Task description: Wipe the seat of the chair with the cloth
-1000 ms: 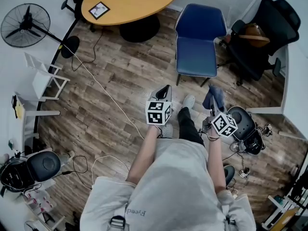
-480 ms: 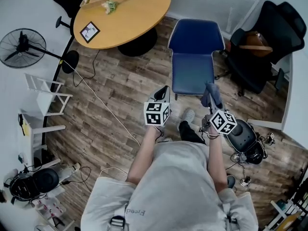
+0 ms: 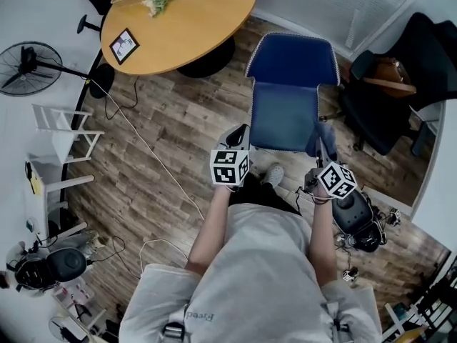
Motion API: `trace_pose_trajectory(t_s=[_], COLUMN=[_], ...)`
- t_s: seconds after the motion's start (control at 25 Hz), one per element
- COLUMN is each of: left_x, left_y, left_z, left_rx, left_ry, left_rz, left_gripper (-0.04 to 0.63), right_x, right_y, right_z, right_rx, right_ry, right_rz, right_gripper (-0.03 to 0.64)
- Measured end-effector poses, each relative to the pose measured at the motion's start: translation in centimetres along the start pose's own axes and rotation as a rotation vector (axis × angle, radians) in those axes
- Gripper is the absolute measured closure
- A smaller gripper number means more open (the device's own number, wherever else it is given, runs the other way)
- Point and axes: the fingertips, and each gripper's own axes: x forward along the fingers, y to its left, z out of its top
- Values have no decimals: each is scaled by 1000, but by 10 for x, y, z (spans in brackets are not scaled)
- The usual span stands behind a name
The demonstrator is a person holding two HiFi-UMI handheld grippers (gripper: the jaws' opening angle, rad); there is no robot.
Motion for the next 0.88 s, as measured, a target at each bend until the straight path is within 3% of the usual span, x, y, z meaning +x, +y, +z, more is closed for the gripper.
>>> trace_pose_trajectory(t_s=[0.48, 0.76, 0.88], left_x=[104, 174, 193], left_y=[40, 63, 74], left_z=[-19, -51, -73], left_rx=[11, 9, 51], left_ry=[143, 189, 200], left_rz=[-22, -97, -125], left_gripper=[568, 568, 568], right_x=[106, 201, 234], right_y=[-13, -11, -13], right_z=[-25, -64, -84], right_rx=[36, 38, 3], right_ry=[137, 220, 272], right_rz=[-1, 76, 125], right_gripper=[568, 568, 568])
